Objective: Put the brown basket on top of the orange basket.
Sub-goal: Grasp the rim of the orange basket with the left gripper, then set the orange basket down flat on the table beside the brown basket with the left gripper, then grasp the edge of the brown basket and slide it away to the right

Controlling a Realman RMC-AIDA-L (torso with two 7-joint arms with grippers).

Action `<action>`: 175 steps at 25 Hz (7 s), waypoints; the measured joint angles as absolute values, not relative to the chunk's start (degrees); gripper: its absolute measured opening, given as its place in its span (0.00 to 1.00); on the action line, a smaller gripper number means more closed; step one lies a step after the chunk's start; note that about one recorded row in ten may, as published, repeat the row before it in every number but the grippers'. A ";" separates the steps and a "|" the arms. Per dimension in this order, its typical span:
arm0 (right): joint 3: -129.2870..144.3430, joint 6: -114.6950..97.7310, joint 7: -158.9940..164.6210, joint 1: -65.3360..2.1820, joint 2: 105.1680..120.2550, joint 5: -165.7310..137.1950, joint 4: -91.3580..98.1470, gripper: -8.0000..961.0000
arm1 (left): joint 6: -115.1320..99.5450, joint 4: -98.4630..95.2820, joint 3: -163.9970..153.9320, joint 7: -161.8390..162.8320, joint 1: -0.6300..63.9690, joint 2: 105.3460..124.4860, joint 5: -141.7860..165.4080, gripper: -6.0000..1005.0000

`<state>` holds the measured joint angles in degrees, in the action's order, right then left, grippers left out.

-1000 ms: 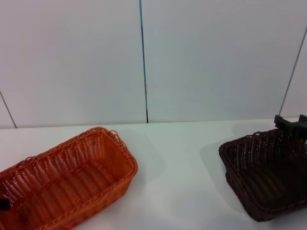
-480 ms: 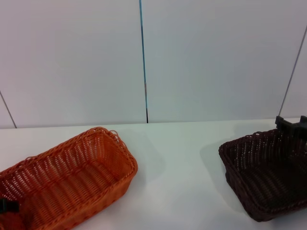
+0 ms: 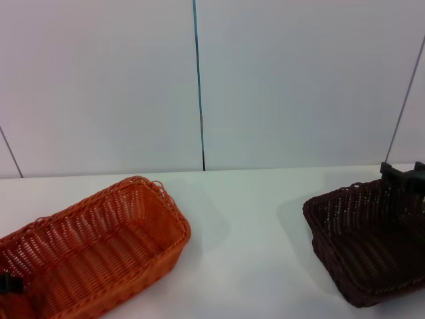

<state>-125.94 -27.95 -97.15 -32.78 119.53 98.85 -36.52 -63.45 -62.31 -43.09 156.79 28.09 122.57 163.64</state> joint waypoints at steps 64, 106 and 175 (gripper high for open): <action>-125.99 -25.67 -97.12 -33.95 119.53 98.82 -36.14 0.80 | -80.91 -61.24 -32.75 156.27 34.60 115.18 158.54 0.16; -125.95 -25.28 -97.30 -33.37 119.44 98.52 -36.57 0.79 | -87.79 -59.31 -23.96 157.34 38.94 113.90 145.00 0.16; -126.23 -24.25 -97.29 -32.53 119.44 97.30 -35.77 0.78 | -62.48 -39.71 -30.98 152.24 37.90 121.04 142.51 0.26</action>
<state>-126.23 -24.25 -97.29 -32.53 119.44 97.30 -35.77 -62.48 -39.71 -30.98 152.24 37.90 121.04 142.51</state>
